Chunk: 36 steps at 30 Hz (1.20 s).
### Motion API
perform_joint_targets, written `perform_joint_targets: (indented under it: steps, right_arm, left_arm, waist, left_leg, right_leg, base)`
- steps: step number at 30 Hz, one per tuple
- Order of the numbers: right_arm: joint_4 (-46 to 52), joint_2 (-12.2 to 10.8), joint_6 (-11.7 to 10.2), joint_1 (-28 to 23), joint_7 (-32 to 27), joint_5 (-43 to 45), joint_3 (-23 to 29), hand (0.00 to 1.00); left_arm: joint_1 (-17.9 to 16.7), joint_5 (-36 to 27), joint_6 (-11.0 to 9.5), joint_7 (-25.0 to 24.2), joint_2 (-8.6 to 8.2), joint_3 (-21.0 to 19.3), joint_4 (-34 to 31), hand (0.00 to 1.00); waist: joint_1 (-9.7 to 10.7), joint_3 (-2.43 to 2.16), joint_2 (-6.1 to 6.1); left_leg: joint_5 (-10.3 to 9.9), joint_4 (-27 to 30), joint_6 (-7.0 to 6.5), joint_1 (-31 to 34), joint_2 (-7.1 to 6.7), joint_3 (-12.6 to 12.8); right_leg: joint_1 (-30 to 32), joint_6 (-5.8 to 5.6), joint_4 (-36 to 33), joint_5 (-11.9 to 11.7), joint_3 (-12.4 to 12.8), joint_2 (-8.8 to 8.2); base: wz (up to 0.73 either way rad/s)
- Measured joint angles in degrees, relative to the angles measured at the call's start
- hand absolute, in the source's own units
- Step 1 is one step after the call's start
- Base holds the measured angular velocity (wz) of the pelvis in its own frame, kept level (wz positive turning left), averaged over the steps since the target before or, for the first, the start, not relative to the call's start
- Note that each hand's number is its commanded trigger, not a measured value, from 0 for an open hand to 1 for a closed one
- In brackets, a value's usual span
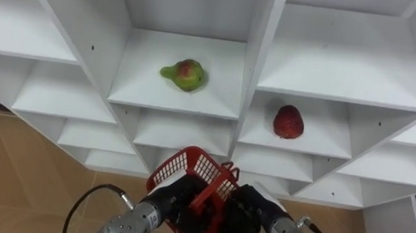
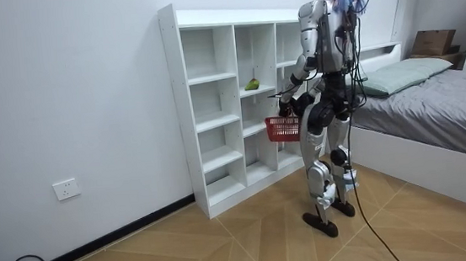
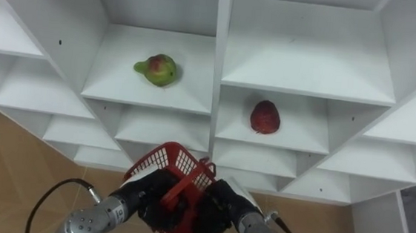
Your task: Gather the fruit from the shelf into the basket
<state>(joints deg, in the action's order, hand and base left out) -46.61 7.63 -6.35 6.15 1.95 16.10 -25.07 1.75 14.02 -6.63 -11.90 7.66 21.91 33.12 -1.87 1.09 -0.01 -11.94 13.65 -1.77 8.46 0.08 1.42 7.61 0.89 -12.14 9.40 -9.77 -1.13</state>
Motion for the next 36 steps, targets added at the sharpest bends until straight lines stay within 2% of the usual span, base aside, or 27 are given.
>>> perform_joint_targets:
  steps: [1,2,3,4,10,16,26,36]
  right_arm:
    - [0.0,0.0,0.0,0.0,-0.1,0.0,0.3,0.92]
    - [0.0,0.0,0.0,0.0,-0.2,0.0,0.5,0.73]
    - [0.0,0.0,0.0,0.0,-0.5,0.0,0.7,0.48]
    - [-0.1,0.0,0.0,0.0,-0.5,0.0,0.9,0.00]
    - [-1.3,-0.1,-0.2,0.5,-0.8,-0.7,1.8,0.00]
    - [-3.8,-0.7,-0.4,2.3,-0.7,-6.9,2.3,0.00]
    - [-4.7,-1.6,-1.3,2.6,-0.5,-7.3,2.3,0.00]
    - [-8.6,-2.9,-1.8,3.9,-0.5,-7.2,2.3,0.00]
  left_arm:
    - [0.0,0.0,0.0,0.0,-0.02,0.0,0.0,1.00]
    - [0.0,0.0,0.0,0.0,-0.02,0.0,0.0,1.00]
    - [0.0,0.0,0.0,0.0,-0.09,0.0,0.0,1.00]
    - [0.0,0.0,0.0,-0.1,-0.11,0.0,0.0,1.00]
    - [0.0,0.0,0.0,0.0,-0.24,0.1,0.0,1.00]
    - [0.0,-0.1,0.0,-0.1,-0.54,0.3,0.0,1.00]
    - [0.0,-0.2,0.1,-0.2,-1.54,0.5,0.1,1.00]
    - [0.1,-3.5,0.1,-1.3,-2.43,1.0,2.3,1.00]
  waist:
    - [0.0,0.00,0.00]
    - [0.0,0.00,-0.01]
    - [0.0,0.00,-0.01]
    - [0.0,0.00,-0.01]
    - [0.2,0.00,-0.01]
    - [0.4,-0.01,0.00]
    - [0.4,-0.01,0.03]
    - [0.6,0.20,0.96]
  left_leg:
    - [0.0,0.0,0.02,0.0,0.00,0.0]
    - [0.0,0.0,0.02,0.0,0.00,0.0]
    - [0.0,0.0,0.04,-0.1,0.01,0.0]
    - [0.1,0.0,0.04,-0.1,0.02,0.0]
    - [0.2,0.0,0.06,-0.2,0.01,0.2]
    - [0.3,0.0,0.09,-0.2,0.01,0.2]
    - [0.3,0.0,0.13,-0.2,0.05,0.2]
    - [0.3,0.0,0.14,-0.2,0.07,0.1]
  right_leg:
    - [0.0,0.00,0.0,0.0,0.0,0.00]
    - [0.0,0.00,0.0,0.0,0.0,0.00]
    - [-0.1,0.00,0.0,0.0,0.0,0.00]
    - [-0.1,0.00,0.0,0.0,0.0,0.00]
    - [-0.2,0.02,0.0,0.0,-0.2,-0.05]
    - [-0.3,0.09,0.0,-0.1,-0.2,-0.03]
    - [-0.3,0.13,0.0,-0.1,-0.2,-0.01]
    - [-0.6,0.16,0.4,-0.1,-0.5,0.05]
  base:
    - [0.00]
    - [0.00]
    - [0.00]
    - [0.00]
    - [0.00]
    - [0.00]
    - [0.00]
    - [0.00]
